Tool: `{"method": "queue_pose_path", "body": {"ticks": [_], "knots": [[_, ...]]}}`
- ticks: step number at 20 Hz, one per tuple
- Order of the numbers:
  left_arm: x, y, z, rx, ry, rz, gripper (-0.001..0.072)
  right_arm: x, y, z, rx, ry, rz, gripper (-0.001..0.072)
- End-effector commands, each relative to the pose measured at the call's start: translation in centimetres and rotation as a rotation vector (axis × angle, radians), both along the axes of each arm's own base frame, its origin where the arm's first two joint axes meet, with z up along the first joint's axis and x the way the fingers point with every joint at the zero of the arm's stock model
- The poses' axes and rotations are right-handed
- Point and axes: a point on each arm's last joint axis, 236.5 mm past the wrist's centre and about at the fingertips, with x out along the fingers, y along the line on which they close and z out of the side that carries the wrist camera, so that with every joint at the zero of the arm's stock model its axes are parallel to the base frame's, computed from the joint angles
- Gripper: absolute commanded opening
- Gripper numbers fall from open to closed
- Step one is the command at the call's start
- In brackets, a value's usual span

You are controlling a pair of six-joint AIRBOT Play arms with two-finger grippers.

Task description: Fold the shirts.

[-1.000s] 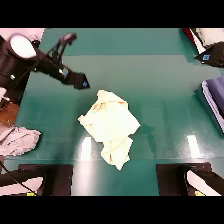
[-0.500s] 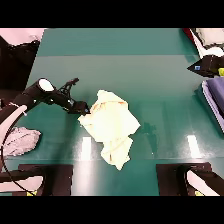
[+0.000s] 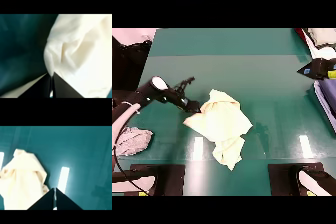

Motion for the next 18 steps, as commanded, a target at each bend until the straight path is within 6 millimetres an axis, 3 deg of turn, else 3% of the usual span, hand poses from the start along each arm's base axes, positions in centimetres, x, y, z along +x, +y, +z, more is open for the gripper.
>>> {"method": "queue_pose_path", "body": {"ticks": [1, 2, 5, 7, 9, 12, 14, 18], "knots": [[3.0, 0.9, 10.1, -0.011, -0.252, -0.025, 0.0024, -2.4, 2.4, -4.0, 0.005, 0.136, 0.086, 0.0362], [3.6, 1.2, 13.6, -0.004, -0.35, -0.027, 0.0024, -3.4, 3.6, -5.9, 0.006, 0.188, 0.126, 0.047], [3.6, 1.4, 22.4, -0.022, -0.575, -0.022, 0.0024, -6.7, 7.4, -11.2, -0.001, 0.311, 0.237, 0.047], [3.0, 1.4, 25.7, -0.032, -0.649, -0.027, 0.0024, -8.7, 9.6, -14.0, -0.011, 0.356, 0.3, 0.047], [2.6, 1.5, 27.7, -0.036, -0.693, -0.033, 0.0024, -10.3, 11.4, -16.3, -0.023, 0.376, 0.349, 0.047], [2.6, 2.0, 28.4, -0.007, -0.719, -0.034, 0.0024, -11.9, 13.3, -19.2, -0.026, 0.396, 0.352, 0.047], [2.9, 2.9, 28.5, 0.039, -0.732, -0.026, 0.0024, -12.4, 13.9, -20.4, -0.025, 0.402, 0.341, 0.047], [3.1, 3.1, 30.9, 0.023, -0.774, 0.016, 0.0024, -14.3, 14.9, -22.1, -0.037, 0.43, 0.364, 0.047]]}}
